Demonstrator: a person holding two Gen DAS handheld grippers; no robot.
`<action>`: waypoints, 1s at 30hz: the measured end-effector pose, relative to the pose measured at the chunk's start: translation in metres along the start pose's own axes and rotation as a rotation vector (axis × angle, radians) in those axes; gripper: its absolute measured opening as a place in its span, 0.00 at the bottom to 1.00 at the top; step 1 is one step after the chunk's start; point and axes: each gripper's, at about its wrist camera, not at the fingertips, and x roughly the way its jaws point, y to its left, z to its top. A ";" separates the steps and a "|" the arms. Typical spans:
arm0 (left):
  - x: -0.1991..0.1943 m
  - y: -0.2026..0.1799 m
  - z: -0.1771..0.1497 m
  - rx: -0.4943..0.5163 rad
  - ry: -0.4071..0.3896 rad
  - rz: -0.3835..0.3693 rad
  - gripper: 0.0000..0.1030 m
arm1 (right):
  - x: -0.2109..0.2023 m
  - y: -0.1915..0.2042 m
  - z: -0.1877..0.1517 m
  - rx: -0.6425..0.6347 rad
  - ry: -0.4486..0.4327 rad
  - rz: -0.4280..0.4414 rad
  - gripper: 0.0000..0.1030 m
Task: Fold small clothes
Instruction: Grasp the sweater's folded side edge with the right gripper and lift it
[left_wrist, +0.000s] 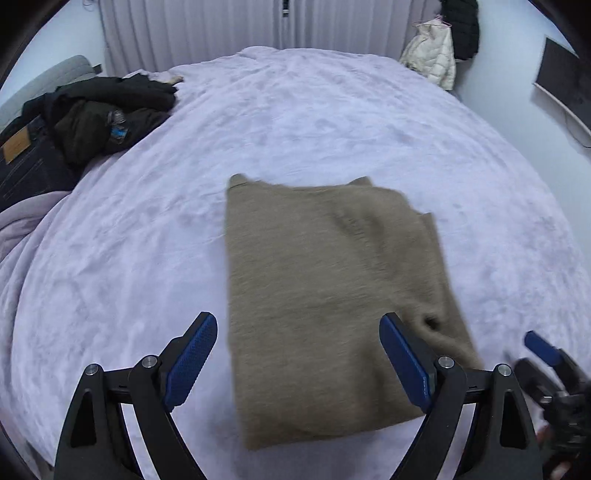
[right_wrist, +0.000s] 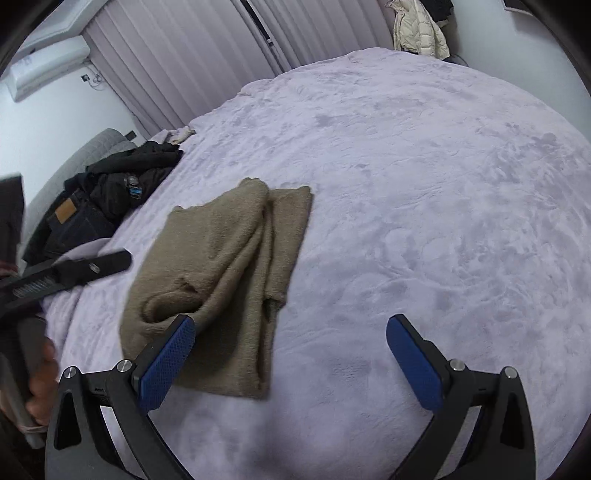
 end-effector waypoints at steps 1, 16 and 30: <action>0.005 0.013 -0.008 -0.026 0.008 0.019 0.88 | -0.002 0.007 0.000 -0.002 0.004 0.051 1.00; 0.041 0.056 -0.059 -0.100 0.120 -0.072 0.88 | 0.083 0.098 0.004 -0.251 0.216 0.183 0.18; 0.052 0.039 -0.072 -0.029 0.150 -0.169 0.89 | 0.057 0.027 -0.014 0.012 0.156 0.245 0.28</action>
